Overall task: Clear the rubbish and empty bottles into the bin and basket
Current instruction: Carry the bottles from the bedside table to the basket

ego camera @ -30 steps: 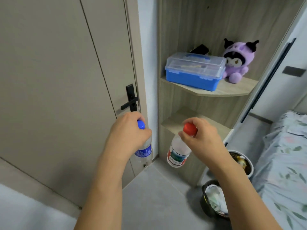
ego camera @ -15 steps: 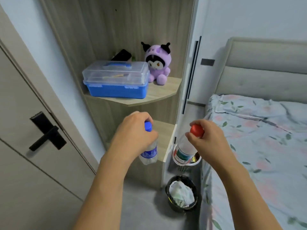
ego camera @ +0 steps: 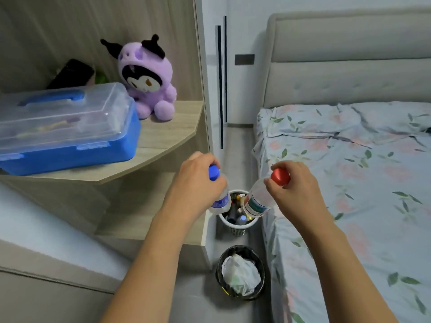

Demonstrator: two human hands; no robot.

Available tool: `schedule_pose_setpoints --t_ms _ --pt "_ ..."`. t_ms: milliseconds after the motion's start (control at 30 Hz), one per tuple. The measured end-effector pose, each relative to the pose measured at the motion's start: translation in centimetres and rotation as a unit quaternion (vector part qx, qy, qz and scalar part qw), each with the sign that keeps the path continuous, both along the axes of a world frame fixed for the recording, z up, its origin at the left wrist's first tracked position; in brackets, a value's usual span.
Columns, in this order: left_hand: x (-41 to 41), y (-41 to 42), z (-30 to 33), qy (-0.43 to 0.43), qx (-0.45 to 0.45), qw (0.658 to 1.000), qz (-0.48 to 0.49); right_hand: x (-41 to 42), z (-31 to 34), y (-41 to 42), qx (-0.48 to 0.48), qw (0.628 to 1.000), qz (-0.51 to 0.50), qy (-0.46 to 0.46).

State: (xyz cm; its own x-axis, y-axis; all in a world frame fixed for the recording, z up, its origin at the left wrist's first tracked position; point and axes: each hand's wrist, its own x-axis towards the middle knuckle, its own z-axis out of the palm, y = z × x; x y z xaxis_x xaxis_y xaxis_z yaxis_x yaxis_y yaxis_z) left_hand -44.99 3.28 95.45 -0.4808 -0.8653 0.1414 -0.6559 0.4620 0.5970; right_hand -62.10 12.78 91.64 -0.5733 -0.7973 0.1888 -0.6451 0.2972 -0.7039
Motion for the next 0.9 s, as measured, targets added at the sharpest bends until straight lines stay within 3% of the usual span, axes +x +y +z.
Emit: schedule_pose_setpoints --t_ms 267,567,767,900 --pt "-7.7 -7.7 -21.0 -0.031 -0.028 0.999 -0.009 -6.0 -21.5 -7.2 0.024 0.999 -0.023 0.006" --pt "-10.5 -10.7 -43.5 -0.012 -0.068 0.998 -0.005 -7.3 -45.1 -10.5 0.002 0.998 -0.054 0.015" --pt "-11.0 -11.7 -54.0 -0.013 -0.118 0.993 0.003 -8.2 -55.8 -11.2 -0.042 0.995 -0.066 0.056" --pt "-11.7 -12.3 -56.5 0.002 -0.120 0.993 0.013 -8.6 -58.2 -11.1 -0.045 0.995 -0.057 0.075"
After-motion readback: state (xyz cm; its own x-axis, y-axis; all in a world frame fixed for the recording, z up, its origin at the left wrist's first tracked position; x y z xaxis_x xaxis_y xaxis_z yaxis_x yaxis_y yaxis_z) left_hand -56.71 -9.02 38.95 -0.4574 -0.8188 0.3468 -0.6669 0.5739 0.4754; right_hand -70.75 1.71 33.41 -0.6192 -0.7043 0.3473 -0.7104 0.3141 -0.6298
